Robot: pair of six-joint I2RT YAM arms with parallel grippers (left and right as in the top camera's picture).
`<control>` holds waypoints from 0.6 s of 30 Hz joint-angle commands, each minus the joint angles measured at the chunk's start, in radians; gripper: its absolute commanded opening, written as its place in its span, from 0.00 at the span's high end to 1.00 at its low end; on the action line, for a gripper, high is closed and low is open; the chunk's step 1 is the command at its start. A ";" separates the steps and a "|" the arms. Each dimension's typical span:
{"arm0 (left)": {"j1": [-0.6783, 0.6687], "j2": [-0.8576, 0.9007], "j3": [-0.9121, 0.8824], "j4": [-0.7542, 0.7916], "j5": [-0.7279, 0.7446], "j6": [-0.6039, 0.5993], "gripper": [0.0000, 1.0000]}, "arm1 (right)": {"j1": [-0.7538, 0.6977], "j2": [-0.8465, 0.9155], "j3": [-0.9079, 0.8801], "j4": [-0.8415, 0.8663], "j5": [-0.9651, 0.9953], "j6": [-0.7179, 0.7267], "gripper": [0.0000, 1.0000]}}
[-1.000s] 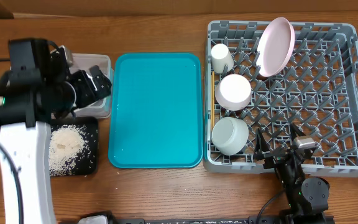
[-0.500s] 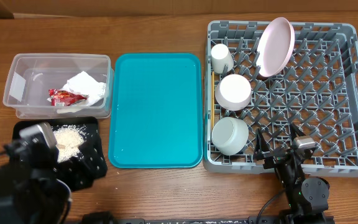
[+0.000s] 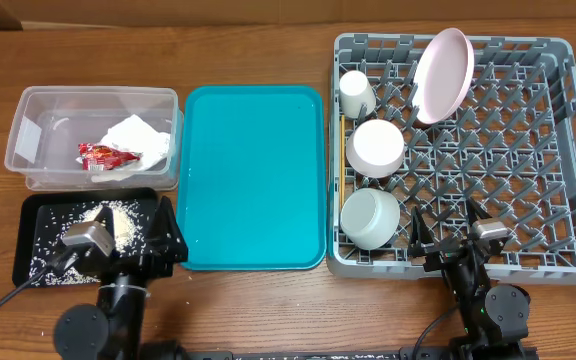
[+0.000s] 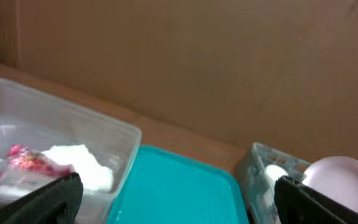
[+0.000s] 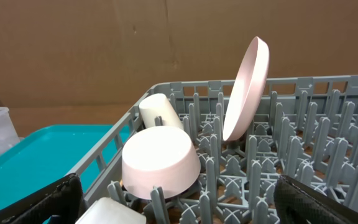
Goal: Sort waste into correct bins and load items into the dishwasher
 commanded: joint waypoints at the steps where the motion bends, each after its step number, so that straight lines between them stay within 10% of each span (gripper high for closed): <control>1: -0.006 -0.093 -0.192 0.258 -0.003 -0.092 0.00 | -0.006 -0.007 -0.010 0.007 -0.005 -0.004 0.00; 8: -0.007 -0.188 -0.424 0.528 -0.004 -0.113 0.00 | -0.006 -0.007 -0.010 0.007 -0.005 -0.004 0.00; 18: -0.009 -0.188 -0.513 0.347 -0.079 0.125 0.00 | -0.006 -0.007 -0.010 0.007 -0.005 -0.004 0.00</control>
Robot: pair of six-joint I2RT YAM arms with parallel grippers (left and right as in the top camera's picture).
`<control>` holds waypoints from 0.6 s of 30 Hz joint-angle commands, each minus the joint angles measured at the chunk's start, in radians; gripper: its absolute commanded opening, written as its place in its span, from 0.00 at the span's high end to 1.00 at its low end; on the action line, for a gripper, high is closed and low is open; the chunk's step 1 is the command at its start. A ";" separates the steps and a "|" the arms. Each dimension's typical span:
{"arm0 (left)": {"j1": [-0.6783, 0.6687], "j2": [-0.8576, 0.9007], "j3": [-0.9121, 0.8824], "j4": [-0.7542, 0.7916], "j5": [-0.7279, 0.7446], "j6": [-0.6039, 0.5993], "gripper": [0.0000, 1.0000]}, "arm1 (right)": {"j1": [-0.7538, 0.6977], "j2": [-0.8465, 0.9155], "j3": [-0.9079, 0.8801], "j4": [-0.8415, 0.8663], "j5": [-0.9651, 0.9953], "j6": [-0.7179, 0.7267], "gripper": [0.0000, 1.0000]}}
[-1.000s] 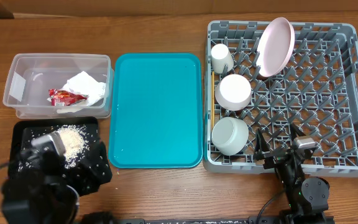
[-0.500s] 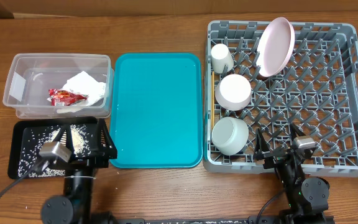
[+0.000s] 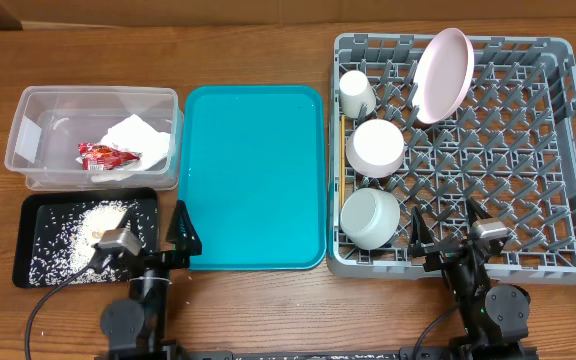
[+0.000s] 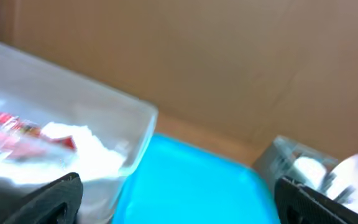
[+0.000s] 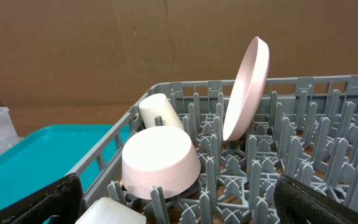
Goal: Sort waste into correct bins and load items into the dishwasher
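My left gripper (image 3: 165,236) stands open and empty at the front right corner of the black tray (image 3: 28,215), which holds scattered white crumbs (image 3: 86,228). In the left wrist view it (image 4: 179,211) looks over the teal tray (image 4: 188,183) and the clear bin (image 4: 104,118). That bin (image 3: 28,105) holds a red wrapper (image 3: 103,155) and a white napkin (image 3: 138,135). The grey dishwasher rack (image 3: 558,150) carries a pink plate (image 3: 443,72), a cup (image 3: 356,92) and two bowls (image 3: 376,146) (image 3: 370,217). My right gripper (image 3: 446,228) is open over the rack's front edge.
The teal tray (image 3: 253,180) lies bare between the bins and the rack. In the right wrist view, the pale bowl (image 5: 160,162), cup (image 5: 159,111) and upright plate (image 5: 247,87) stand ahead of the open gripper (image 5: 179,208). A brown cardboard wall backs the table.
My left gripper has moved right and toward the front, from over the black tray to its front right corner, uncovering the crumbs. The right arm has not moved.
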 commanded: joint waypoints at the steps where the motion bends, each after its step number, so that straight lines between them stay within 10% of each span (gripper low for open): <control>1: -0.008 -0.013 -0.006 -0.078 -0.084 0.177 0.00 | -0.006 -0.007 -0.010 0.007 -0.005 -0.004 0.00; 8: -0.028 -0.013 -0.006 -0.106 -0.114 0.401 0.00 | -0.006 -0.007 -0.010 0.007 -0.005 -0.004 0.00; 18: -0.064 -0.012 -0.006 -0.105 -0.114 0.401 0.00 | -0.006 -0.007 -0.010 0.007 -0.005 -0.004 0.00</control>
